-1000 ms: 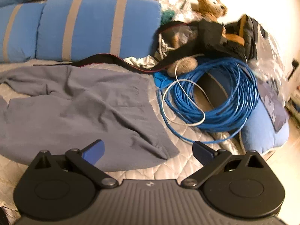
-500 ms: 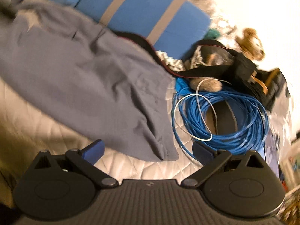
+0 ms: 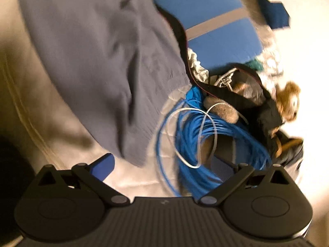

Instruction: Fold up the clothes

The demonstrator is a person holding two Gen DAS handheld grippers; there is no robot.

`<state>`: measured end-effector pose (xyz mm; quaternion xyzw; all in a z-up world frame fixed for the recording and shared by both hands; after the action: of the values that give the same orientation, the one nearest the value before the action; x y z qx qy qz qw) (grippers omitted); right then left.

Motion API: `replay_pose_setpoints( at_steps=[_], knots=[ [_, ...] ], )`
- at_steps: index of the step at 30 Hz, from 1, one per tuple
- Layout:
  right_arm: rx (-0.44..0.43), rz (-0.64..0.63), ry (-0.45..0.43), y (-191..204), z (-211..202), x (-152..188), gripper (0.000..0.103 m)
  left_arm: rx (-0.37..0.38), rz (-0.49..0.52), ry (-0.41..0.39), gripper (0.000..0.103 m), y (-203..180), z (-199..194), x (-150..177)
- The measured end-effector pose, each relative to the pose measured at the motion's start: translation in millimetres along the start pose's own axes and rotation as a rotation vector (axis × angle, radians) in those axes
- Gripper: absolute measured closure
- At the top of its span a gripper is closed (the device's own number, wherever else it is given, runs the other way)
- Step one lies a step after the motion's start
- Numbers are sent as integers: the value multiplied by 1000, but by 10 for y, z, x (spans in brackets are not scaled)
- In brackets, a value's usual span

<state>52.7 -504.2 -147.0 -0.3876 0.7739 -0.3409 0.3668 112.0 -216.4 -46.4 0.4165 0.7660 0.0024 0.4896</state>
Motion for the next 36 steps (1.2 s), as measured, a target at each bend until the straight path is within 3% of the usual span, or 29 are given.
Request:
replay_pose_setpoints(
  at_steps=[6, 10, 14, 15, 16, 18, 20, 23, 25, 29, 36],
  knots=[
    [55, -323, -85, 249, 240, 150, 13, 9, 30, 30, 22, 15, 73, 129],
    [94, -438, -161, 450, 321, 189, 23, 20, -7, 39, 22, 42, 24, 154],
    [118, -514, -255, 612, 296, 216, 49, 27, -11, 20, 22, 25, -104, 133],
    [108, -531, -267, 655, 291, 241, 65, 22, -7, 16, 22, 20, -135, 136],
    [100, -541, -273, 680, 285, 260, 72, 20, -5, 12, 22, 13, -167, 143],
    [81, -528, -263, 669, 256, 269, 75, 24, -19, 6, 22, -14, -201, 194],
    [65, -458, -250, 532, 195, 195, 91, -4, 4, 21, 22, -40, -217, 253],
    [53, -334, -245, 225, 73, 16, 92, -75, 72, 14, 20, -64, -283, 341],
    [38, -262, -247, 35, -16, -104, 92, -71, 115, 32, 20, -120, -291, 401],
    [1, -182, -262, -229, -142, -330, 92, -51, 96, 10, 20, -303, -276, 441],
    [-54, -143, -246, -384, -163, -460, 92, -21, 257, 13, 20, -1030, -16, 372]
  ],
)
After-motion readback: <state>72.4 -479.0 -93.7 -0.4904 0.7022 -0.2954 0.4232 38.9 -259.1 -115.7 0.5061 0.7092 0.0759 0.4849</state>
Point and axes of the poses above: each gripper's, at about its wrist camera, not at the fingertips, and z roughly the way its jaws point, y to its left, x to its underside, the point moved 10 cm from there along z, roughly the way its jaws point, and after that the axes turned 8 degrees about z, right-handed, at the moved point
